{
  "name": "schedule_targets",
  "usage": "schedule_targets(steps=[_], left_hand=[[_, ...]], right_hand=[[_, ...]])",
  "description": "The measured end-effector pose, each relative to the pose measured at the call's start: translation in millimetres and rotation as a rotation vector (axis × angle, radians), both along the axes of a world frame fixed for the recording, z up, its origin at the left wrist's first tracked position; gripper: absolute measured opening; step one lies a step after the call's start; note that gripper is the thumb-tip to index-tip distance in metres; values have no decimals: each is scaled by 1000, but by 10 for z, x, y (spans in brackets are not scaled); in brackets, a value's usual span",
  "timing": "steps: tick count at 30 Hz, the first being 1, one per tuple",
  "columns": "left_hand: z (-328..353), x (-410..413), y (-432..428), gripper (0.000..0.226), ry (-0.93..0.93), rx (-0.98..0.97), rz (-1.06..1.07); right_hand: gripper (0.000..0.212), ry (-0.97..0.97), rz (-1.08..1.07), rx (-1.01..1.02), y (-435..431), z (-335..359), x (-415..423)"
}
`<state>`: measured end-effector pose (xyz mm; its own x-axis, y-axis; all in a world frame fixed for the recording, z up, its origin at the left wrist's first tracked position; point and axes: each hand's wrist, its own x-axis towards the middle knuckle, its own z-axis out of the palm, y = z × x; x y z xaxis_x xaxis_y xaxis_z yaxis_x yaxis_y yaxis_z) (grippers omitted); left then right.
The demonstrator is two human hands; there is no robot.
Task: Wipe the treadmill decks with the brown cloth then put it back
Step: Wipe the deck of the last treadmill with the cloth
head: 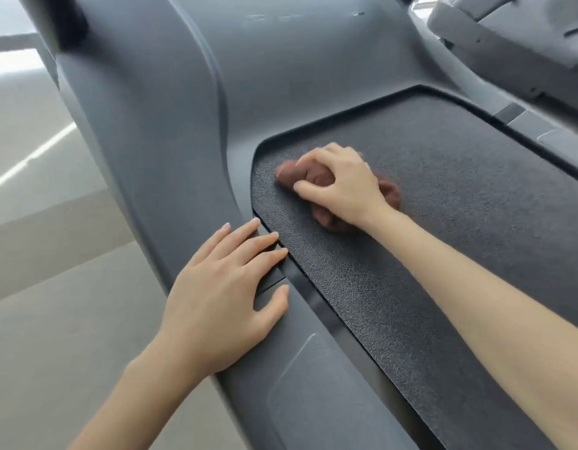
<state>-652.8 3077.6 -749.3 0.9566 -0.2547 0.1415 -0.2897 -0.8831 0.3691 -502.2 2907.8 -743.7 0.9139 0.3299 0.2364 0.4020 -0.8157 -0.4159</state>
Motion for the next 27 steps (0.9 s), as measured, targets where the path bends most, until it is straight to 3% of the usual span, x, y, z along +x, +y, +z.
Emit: schedule_targets(steps=[3, 7, 15, 19, 23, 27], left_hand=[[-7, 3, 16, 51, -1, 27, -22], [-8, 20, 1, 51, 12, 34, -24], [4, 187, -86, 64, 37, -14, -2], [-58, 262, -157, 68, 56, 111, -25], [-94, 262, -189, 66, 28, 88, -20], [-68, 258, -192, 65, 31, 86, -24]], right_hand=[[30, -18, 188, 34, -11, 4, -459], [31, -31, 135, 50, -16, -46, -477], [39, 1, -506, -15, -580, -11, 831], [45, 38, -761, -33, -1128, -21, 1069], [43, 40, -768, -64, -936, -39, 1145], [37, -18, -403, -74, -419, -33, 855]])
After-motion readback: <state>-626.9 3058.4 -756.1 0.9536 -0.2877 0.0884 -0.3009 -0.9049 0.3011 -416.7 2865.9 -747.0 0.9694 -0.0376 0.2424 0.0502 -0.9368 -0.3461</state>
